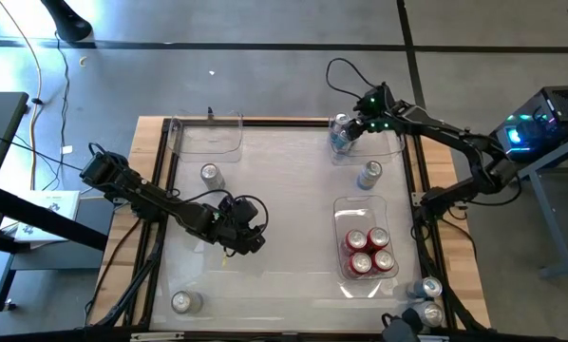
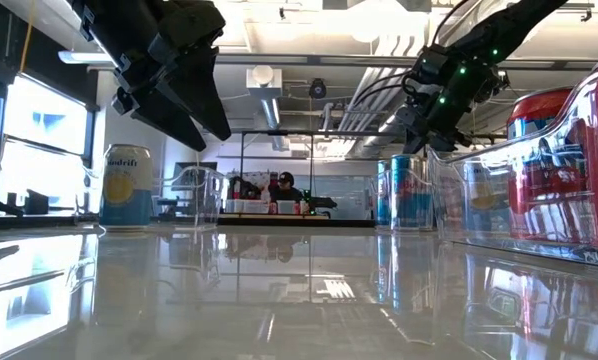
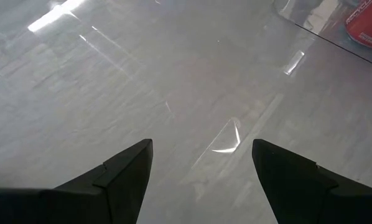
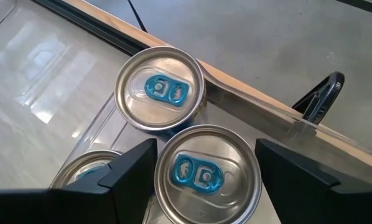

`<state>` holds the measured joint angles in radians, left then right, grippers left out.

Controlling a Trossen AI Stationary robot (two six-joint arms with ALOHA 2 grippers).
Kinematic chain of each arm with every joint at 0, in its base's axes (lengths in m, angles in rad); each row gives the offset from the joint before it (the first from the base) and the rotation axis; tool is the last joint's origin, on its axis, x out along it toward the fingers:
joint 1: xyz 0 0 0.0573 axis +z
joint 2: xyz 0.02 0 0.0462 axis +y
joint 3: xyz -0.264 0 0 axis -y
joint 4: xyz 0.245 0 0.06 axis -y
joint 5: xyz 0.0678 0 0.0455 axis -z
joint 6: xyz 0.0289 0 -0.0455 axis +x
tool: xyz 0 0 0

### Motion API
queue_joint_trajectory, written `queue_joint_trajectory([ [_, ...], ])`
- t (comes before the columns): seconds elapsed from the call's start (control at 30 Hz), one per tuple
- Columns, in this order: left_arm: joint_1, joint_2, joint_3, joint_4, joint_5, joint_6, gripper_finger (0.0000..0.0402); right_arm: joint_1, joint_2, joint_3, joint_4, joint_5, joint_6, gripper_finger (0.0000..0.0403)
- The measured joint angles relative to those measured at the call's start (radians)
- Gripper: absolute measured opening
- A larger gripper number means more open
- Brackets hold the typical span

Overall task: Sort soda cans
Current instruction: Adjust the blue soda cans on the top right transparent bin

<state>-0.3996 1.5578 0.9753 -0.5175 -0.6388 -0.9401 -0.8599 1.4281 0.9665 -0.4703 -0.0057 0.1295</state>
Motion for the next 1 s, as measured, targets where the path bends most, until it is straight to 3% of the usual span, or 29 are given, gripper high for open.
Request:
queue_joint_trajectory([
  [0.17, 0.000, 0.000, 0.000, 0.000, 0.000, 0.000, 0.0268, 0.001, 0.001, -0.001, -0.002, -0.006, -0.015, 0.0216],
  [0.63, 0.000, 0.000, 0.000, 0.000, 0.000, 0.000, 0.0268, 0.001, 0.003, -0.003, 0.037, -0.002, -0.030, 0.0165],
  [1.0, 0.000, 0.000, 0.000, 0.000, 0.001, 0.000, 0.0268, -0.001, -0.090, -0.011, 0.017, 0.003, -0.080, 0.0161],
])
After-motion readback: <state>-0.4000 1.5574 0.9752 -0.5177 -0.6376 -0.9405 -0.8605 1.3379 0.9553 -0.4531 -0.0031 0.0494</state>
